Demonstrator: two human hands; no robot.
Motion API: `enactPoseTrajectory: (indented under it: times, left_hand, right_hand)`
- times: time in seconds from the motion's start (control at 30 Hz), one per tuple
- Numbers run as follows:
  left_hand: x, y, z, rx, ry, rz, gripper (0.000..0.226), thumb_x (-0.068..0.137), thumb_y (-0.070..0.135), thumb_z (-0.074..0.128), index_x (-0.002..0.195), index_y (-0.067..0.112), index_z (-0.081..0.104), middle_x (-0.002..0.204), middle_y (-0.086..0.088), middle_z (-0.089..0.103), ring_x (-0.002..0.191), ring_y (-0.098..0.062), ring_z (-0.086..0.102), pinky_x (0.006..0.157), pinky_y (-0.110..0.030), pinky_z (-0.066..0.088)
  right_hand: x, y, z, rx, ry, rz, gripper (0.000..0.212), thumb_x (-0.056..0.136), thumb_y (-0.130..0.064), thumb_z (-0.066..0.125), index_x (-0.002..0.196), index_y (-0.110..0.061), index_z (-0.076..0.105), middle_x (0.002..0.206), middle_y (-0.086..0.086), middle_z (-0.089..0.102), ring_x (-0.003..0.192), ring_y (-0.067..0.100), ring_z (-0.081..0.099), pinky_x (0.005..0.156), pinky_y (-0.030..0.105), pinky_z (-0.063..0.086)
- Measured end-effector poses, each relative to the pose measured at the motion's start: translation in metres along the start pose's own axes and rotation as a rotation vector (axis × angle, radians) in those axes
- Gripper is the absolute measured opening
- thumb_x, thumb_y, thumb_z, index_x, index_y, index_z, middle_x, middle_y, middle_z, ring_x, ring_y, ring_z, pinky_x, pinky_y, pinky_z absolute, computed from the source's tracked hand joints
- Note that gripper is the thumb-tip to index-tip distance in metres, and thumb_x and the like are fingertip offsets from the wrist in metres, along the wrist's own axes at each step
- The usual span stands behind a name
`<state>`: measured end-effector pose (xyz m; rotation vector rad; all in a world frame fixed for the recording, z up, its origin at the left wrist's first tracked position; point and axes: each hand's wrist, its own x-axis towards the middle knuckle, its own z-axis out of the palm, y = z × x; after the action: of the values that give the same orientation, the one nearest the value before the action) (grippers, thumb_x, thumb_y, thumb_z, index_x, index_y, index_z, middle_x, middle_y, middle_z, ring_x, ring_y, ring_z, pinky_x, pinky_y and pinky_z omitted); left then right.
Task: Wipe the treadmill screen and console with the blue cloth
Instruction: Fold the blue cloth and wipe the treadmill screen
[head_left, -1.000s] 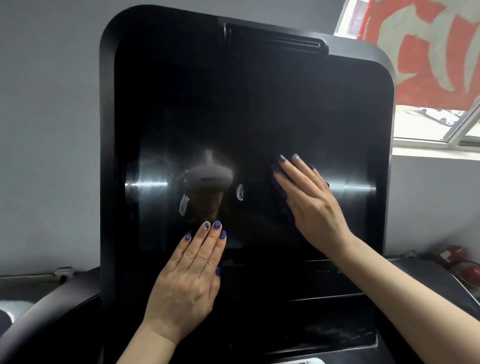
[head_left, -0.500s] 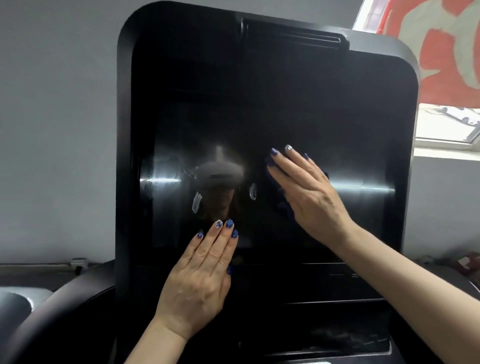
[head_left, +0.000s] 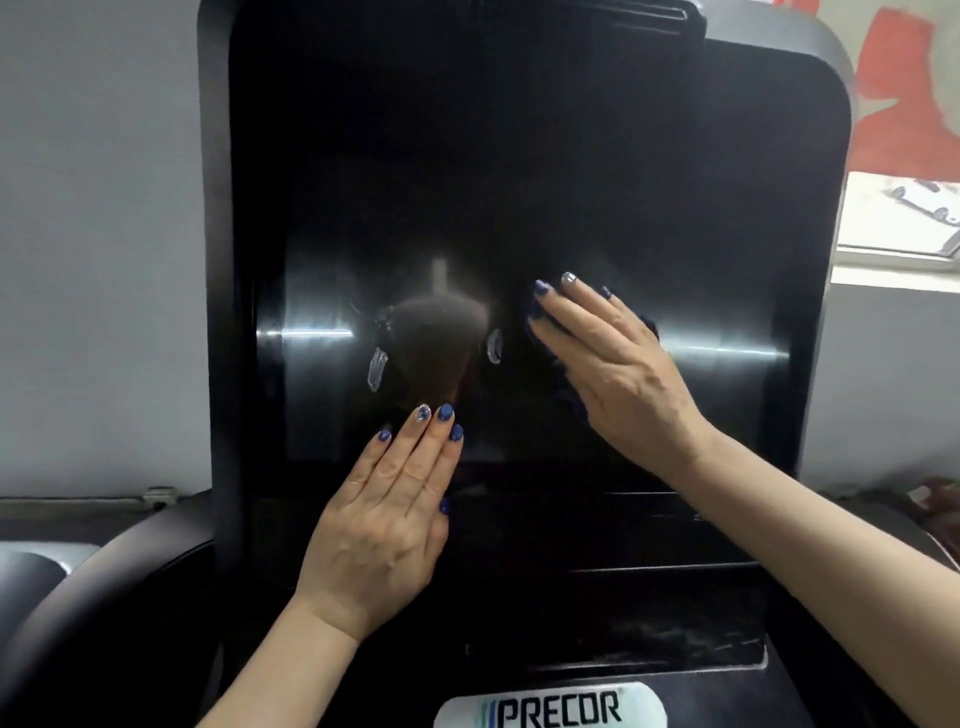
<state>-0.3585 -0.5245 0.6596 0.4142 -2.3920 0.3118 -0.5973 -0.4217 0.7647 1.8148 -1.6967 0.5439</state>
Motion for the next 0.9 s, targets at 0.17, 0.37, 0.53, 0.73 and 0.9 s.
enactPoseTrajectory:
  times: [0.17,0.37,0.53,0.73,0.9]
  left_hand:
    - [-0.001,0.002,0.001,0.011,0.010,-0.002,0.053,0.101,0.019,0.035,0.152,0.002,0.035,0.161,-0.014,0.030,0.150,-0.026,0.026,0.123,-0.044,0.021]
    - [-0.001,0.001,0.001,0.015,0.023,-0.002,0.054,0.101,0.020,0.036,0.152,0.003,0.034,0.161,-0.013,0.029,0.150,-0.025,0.025,0.123,-0.043,0.022]
    - [-0.001,0.001,0.000,0.006,0.031,0.004,0.055,0.101,0.020,0.039,0.153,0.003,0.033,0.162,-0.013,0.028,0.150,-0.026,0.026,0.122,-0.044,0.023]
    - [-0.001,0.002,0.002,0.007,0.038,0.005,0.055,0.101,0.020,0.038,0.153,0.003,0.031,0.162,-0.013,0.027,0.151,-0.026,0.024,0.122,-0.044,0.023]
    - [-0.002,0.002,0.001,0.017,0.024,0.011,0.055,0.101,0.019,0.037,0.153,0.002,0.031,0.162,-0.014,0.026,0.151,-0.027,0.024,0.123,-0.045,0.022]
  right_hand:
    - [-0.039,0.021,-0.016,-0.021,-0.268,-0.233,0.044,0.103,-0.027,0.041,0.146,-0.018,0.044,0.156,-0.002,0.035,0.147,0.019,0.028,0.118,0.043,0.027]
    - [-0.038,0.003,-0.010,0.014,-0.141,-0.090,0.049,0.095,-0.023,0.056,0.142,-0.015,0.049,0.153,0.002,0.038,0.145,0.021,0.031,0.120,0.039,0.022]
    - [-0.048,-0.002,-0.010,0.036,-0.333,-0.268,0.046,0.100,-0.027,0.049,0.145,-0.016,0.047,0.156,-0.003,0.032,0.148,0.017,0.023,0.122,0.034,0.013]
    - [-0.069,0.020,-0.030,-0.035,-0.445,-0.332,0.043,0.107,-0.032,0.031,0.146,-0.019,0.044,0.157,-0.006,0.032,0.149,0.014,0.018,0.123,0.033,0.009]
    - [-0.051,-0.036,0.008,0.028,-0.388,-0.383,0.042,0.102,-0.014,0.047,0.144,-0.017,0.048,0.156,-0.004,0.036,0.148,0.018,0.022,0.123,0.036,0.015]
